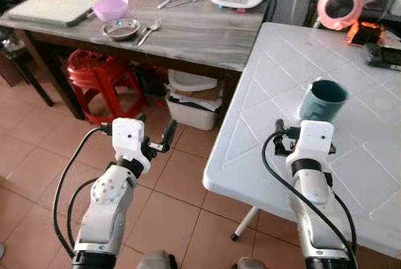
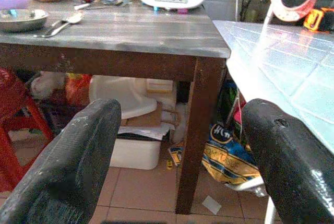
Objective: Setting the table
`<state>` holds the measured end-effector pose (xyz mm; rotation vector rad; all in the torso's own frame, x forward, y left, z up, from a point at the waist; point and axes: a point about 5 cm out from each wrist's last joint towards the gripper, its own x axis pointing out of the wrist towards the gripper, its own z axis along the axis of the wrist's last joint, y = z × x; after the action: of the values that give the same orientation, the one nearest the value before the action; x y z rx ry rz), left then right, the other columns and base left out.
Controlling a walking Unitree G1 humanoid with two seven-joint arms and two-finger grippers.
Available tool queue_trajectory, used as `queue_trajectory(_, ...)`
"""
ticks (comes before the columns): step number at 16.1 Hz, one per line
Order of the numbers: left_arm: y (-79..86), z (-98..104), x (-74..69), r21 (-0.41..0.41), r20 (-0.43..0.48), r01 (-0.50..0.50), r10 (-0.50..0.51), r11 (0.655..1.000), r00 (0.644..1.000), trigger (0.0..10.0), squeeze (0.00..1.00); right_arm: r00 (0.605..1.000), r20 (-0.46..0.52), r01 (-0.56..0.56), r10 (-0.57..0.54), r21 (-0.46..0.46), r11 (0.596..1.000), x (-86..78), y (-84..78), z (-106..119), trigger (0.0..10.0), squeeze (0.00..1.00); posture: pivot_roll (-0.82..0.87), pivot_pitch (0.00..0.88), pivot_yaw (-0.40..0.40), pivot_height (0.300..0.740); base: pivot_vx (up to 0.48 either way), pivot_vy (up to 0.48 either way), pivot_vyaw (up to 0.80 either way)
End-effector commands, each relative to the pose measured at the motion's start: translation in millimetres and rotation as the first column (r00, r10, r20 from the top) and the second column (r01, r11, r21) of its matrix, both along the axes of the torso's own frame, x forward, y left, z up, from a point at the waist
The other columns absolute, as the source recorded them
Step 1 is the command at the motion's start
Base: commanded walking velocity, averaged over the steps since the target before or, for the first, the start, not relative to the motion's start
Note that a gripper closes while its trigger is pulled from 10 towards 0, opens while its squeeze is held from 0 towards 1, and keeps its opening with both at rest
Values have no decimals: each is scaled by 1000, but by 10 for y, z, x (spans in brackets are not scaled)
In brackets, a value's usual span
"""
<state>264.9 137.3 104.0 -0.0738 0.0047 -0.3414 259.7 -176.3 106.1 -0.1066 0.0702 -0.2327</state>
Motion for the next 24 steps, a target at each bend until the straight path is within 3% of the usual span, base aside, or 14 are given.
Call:
queue_trajectory(1, -6, 49, -3, 6, 13, 16, -16, 1000, 1000, 10000, 0, 1000, -18, 23, -23, 1, 1000, -13, -10, -27, 10000, 0, 0, 13, 63, 740, 0, 0, -763)
queue_trajectory(6, -15, 60, 1, 8, 10, 25, -25, 1000, 1000, 10000, 0, 1000, -13, 21, -21, 10, 1000, 22, -8, -30, 10000, 0, 1, 21, 66, 740, 0, 0, -632)
queue_trajectory(11, -19, 62, -32, 10, 2, 29, -29, 1000, 1000, 10000, 0, 1000, 9, 5, -5, 36, 999, 298, 91, 47, 10000, 0, 15, 39, 69, 740, 0, 0, 0)
queue_trajectory(13, -9, 65, -42, 13, 1, 28, -28, 1000, 1000, 10000, 0, 1000, 12, -3, 2, 35, 999, 321, 143, 57, 10000, 0, 21, 42, 68, 740, 0, 0, 0)
queue_trajectory(18, -1, 72, -52, 15, -3, 31, -31, 999, 1000, 10000, 0, 999, 25, 42, -43, 10, 999, 312, 40, 65, 10000, 0, 19, 51, 74, 740, 0, 0, 0)
queue_trajectory(24, -23, 70, -73, 19, -14, 50, -50, 999, 999, 10000, 0, 996, 64, 58, -56, -21, 998, 494, -83, 189, 10000, 0, 25, 66, 79, 740, 0, 0, 0)
